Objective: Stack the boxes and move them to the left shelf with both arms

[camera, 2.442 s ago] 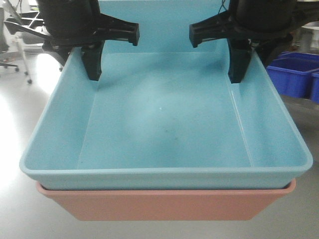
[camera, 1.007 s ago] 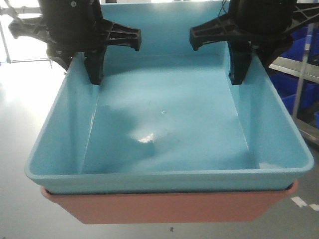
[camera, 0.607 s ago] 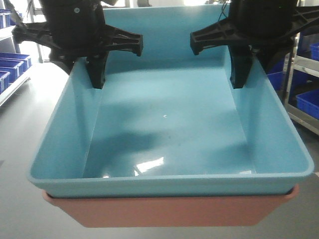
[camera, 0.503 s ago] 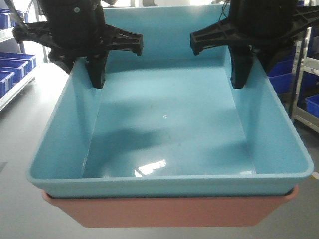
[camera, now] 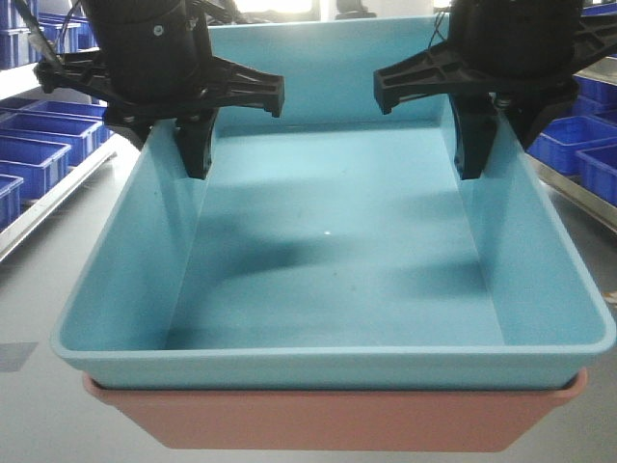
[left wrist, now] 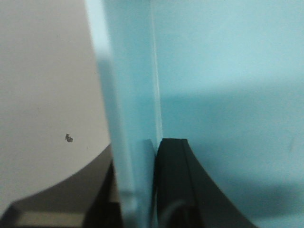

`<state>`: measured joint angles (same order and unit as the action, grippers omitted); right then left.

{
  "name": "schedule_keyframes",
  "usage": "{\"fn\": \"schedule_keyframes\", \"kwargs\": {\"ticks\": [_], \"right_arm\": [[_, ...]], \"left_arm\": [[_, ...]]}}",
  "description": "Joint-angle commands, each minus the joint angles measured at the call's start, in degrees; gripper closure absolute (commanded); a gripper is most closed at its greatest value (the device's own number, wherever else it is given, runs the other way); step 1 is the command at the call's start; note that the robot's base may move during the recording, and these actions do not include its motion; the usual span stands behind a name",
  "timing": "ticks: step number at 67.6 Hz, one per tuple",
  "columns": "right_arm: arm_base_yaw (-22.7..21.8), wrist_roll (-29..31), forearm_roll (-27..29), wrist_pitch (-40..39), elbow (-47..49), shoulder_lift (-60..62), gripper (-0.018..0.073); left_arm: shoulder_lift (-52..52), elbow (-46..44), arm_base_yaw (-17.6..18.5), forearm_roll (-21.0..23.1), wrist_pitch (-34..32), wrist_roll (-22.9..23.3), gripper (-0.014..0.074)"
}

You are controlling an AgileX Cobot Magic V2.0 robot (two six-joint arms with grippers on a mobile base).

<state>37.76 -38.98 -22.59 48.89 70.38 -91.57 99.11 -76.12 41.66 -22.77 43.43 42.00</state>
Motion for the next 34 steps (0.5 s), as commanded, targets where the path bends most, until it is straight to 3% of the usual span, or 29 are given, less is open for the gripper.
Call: {"fn": "schedule_keyframes", "kwargs": {"ticks": [1, 34], "right_arm": [[1.90, 1.11, 2.45, -11.48, 2.79, 2.61, 0.0503], [1.90, 1.11, 2.45, -11.48, 2.79, 2.61, 0.0503]], "left_arm": [[-3.03, -3.24, 2.52, 2.71, -12.08, -0.48, 0.0599], [-3.03, -3.24, 2.52, 2.71, -12.08, -0.48, 0.0599]]}}
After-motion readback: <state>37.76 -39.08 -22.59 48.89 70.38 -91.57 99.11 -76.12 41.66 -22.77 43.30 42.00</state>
